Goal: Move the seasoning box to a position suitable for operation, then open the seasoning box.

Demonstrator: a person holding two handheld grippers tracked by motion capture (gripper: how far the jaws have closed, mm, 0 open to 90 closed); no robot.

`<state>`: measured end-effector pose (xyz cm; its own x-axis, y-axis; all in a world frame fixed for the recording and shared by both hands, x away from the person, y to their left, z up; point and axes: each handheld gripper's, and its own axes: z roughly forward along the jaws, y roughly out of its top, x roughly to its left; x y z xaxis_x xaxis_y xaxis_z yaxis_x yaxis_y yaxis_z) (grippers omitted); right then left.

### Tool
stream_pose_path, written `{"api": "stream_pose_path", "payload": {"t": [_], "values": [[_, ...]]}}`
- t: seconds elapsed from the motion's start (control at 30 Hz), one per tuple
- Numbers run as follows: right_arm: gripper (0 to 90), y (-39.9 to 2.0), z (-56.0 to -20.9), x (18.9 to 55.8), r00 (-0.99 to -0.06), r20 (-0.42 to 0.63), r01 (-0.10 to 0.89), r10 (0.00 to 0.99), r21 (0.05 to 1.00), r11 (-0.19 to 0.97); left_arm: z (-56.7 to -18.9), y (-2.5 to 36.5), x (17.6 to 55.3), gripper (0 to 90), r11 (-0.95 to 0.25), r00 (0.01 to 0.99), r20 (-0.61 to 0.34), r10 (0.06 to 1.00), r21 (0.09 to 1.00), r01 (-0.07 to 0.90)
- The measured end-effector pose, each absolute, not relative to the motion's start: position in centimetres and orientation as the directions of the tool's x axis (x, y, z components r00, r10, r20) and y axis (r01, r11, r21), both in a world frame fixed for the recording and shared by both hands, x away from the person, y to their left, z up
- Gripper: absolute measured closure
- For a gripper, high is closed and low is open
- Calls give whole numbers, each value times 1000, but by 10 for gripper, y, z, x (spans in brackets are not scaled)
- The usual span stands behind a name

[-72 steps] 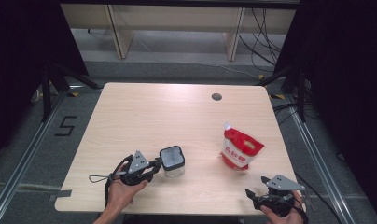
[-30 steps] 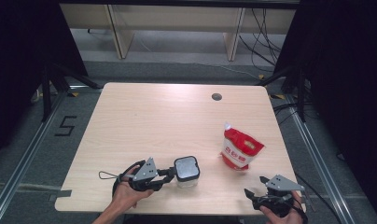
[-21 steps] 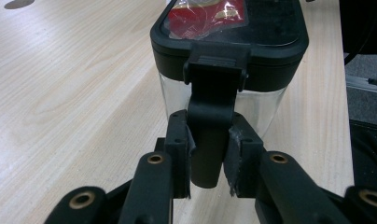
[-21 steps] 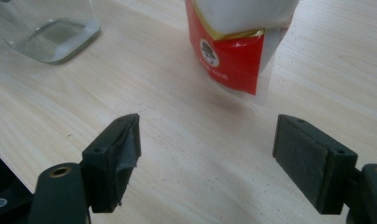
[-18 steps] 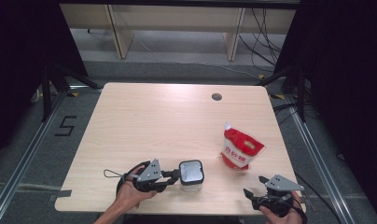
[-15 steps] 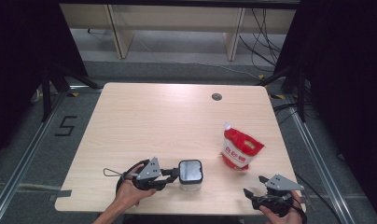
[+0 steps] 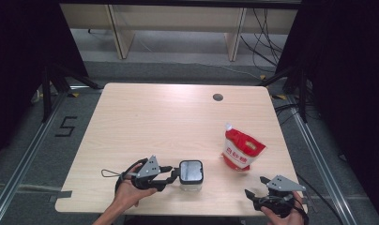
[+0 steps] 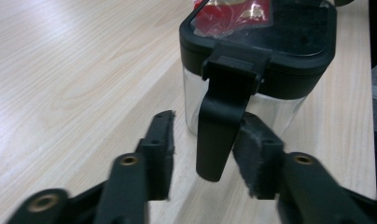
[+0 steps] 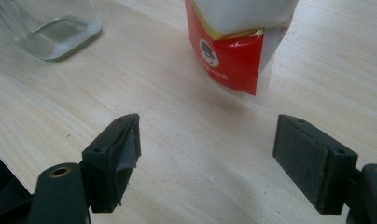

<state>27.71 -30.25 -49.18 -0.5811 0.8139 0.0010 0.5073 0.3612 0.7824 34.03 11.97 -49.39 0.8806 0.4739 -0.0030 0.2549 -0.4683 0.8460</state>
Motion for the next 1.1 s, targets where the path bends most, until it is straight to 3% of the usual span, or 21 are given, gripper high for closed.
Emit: {"api": "stream_pose_path", "payload": {"t": [0.23,0.6,0.9,1.1], "values": [[243,-303,-493,277,-592,31,521,805,777,353,-491,123,338,381,-436,872,-84,483,840,322],[243,-301,-492,277,-584,8,515,811,776,363,-482,132,335,333,-368,847,-140,512,856,363],[240,-300,-492,278,-600,17,507,800,781,364,-473,133,334,369,-339,843,-148,516,869,360],[248,-294,-489,275,-597,28,494,802,800,340,-464,132,328,508,-312,860,-134,492,895,318]]}}
